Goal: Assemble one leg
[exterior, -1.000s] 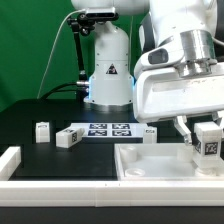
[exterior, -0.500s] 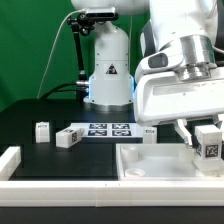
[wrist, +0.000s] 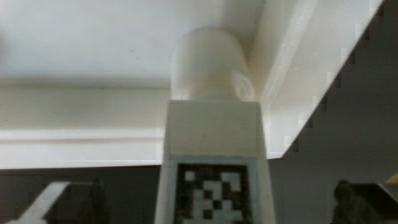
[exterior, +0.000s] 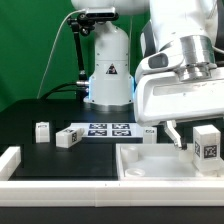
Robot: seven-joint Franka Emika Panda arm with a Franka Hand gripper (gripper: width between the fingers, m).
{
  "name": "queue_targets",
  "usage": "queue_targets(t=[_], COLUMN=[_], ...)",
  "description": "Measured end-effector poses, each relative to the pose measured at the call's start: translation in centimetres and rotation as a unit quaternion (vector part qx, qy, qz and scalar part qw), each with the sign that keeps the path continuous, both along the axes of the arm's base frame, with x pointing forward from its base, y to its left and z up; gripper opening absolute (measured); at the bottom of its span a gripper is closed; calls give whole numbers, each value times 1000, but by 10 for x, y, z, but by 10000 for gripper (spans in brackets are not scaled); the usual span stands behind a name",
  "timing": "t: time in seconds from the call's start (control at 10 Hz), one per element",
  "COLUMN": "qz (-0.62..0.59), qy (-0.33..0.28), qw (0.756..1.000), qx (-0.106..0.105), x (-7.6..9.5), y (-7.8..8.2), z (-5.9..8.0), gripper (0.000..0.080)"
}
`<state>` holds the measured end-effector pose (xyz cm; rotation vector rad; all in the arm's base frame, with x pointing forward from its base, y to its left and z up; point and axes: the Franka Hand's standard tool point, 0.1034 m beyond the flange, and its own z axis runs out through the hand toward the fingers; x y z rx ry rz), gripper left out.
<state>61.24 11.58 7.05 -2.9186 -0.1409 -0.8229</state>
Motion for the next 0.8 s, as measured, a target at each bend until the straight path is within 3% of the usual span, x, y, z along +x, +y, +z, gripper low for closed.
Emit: queue_targets(t=[0.2, 0.4, 0.6, 0.8], qz=[0, 3, 6, 13], qy=[2, 8, 44, 109], qw=[1000, 1000, 999, 994], qx=[0, -1, 0, 2], x=[0, 4, 8, 9], y=[0, -3, -6, -4], z=[1, 19, 26, 23], gripper=[647, 649, 649, 649])
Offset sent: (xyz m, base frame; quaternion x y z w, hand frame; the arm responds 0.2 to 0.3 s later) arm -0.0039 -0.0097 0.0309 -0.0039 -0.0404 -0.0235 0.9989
